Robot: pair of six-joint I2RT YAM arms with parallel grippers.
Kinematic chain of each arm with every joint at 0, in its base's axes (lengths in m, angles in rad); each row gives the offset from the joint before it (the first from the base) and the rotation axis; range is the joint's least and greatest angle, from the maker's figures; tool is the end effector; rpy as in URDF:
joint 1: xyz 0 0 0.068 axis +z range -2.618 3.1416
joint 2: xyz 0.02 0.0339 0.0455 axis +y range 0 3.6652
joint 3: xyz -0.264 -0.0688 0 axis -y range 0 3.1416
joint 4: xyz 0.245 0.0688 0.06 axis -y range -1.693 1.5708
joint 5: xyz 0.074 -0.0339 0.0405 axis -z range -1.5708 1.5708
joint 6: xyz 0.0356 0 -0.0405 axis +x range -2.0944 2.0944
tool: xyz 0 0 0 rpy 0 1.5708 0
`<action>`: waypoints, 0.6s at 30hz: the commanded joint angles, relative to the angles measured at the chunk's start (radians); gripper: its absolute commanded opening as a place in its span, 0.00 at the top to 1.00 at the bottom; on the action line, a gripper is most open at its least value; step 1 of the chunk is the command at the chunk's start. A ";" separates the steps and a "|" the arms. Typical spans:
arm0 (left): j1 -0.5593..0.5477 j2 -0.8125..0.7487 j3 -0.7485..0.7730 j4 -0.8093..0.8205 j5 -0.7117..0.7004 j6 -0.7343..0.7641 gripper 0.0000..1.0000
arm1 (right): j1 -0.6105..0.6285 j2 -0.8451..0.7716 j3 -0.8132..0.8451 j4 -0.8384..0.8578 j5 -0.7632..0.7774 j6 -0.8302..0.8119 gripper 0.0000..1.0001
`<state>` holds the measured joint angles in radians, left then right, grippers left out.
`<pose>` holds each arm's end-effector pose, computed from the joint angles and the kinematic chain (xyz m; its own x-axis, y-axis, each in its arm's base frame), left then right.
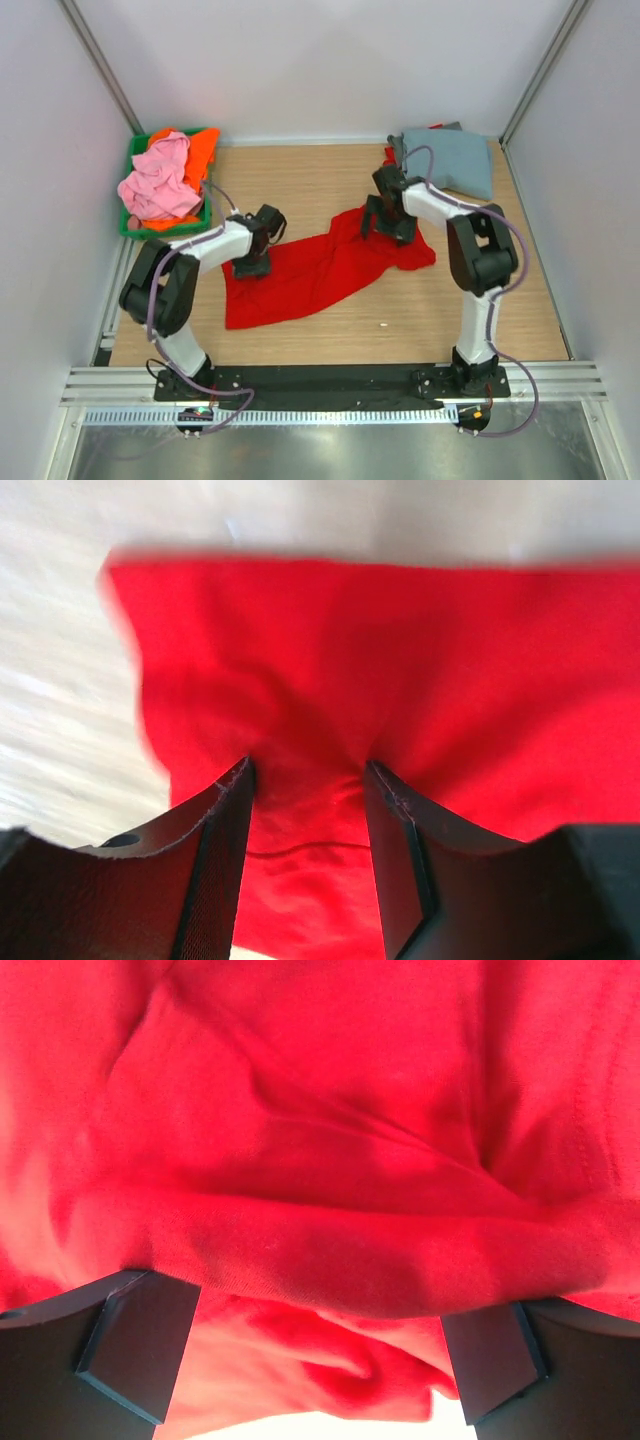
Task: Fold and stack the t-shirts
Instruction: Fold the tshirt
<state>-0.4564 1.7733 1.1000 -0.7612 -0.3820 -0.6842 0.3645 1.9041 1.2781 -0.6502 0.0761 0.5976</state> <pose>0.2900 -0.1276 0.1602 -0.9189 -0.2022 -0.3387 -0.2804 0.9387 0.2003 0.3484 0.1300 0.1633 -0.9275 0.2466 -0.2810 0.2263 0.9686 0.1032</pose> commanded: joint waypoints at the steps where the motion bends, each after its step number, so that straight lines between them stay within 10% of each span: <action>1: -0.117 -0.062 -0.187 -0.038 0.207 -0.127 0.50 | 0.016 0.293 0.257 -0.003 -0.064 -0.068 0.00; 8: -0.625 -0.256 -0.333 0.069 0.336 -0.564 0.44 | 0.063 0.723 1.149 -0.218 -0.277 -0.228 0.00; 18: -0.886 -0.210 0.113 -0.192 0.229 -0.629 0.35 | 0.065 0.580 1.141 -0.069 -0.337 -0.286 0.00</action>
<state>-1.3228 1.5791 1.0992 -0.8162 -0.1211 -1.2739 0.4377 2.6049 2.4279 -0.7563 -0.2344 0.3634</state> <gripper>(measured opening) 0.640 0.996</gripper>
